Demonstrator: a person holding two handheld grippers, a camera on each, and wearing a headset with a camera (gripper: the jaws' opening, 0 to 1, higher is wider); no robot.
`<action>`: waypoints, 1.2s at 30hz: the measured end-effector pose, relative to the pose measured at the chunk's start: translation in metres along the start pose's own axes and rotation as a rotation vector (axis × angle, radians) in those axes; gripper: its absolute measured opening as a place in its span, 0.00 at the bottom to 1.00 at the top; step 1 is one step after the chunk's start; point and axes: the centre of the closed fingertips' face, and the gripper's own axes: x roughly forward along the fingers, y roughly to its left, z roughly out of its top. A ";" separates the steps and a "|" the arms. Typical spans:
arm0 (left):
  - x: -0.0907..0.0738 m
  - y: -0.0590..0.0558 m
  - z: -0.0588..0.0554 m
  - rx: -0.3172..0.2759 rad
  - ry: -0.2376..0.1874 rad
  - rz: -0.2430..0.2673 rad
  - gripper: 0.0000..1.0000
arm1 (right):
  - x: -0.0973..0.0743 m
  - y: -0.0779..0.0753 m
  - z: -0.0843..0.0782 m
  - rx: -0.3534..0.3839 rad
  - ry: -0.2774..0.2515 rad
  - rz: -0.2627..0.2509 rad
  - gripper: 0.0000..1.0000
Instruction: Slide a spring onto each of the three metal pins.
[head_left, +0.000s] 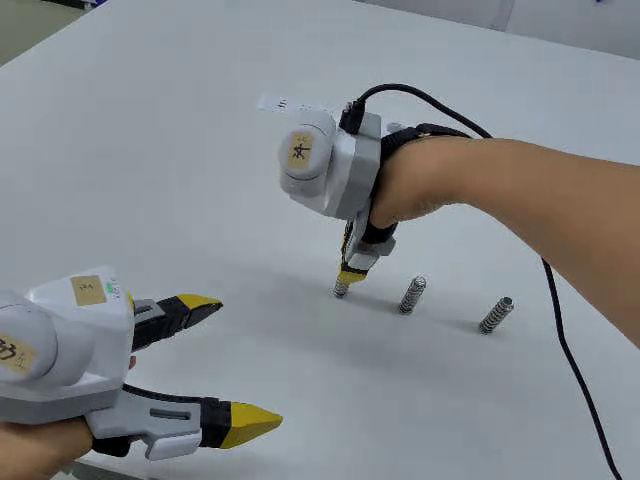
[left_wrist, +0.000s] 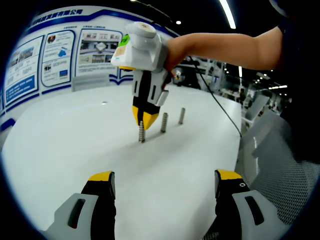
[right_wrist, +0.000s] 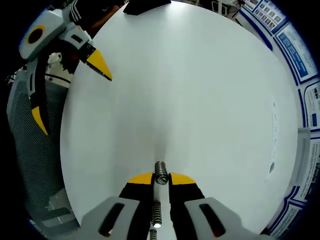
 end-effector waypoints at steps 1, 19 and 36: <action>0.000 0.000 0.000 0.000 0.000 0.000 0.83 | 0.001 0.000 0.000 0.000 -0.006 -0.001 0.12; 0.004 -0.002 0.002 0.012 0.007 -0.009 0.83 | -0.005 -0.005 -0.008 0.054 -0.099 -0.041 0.23; 0.008 -0.003 0.011 0.027 0.006 -0.016 0.84 | -0.040 0.003 -0.004 0.160 -0.296 -0.103 0.24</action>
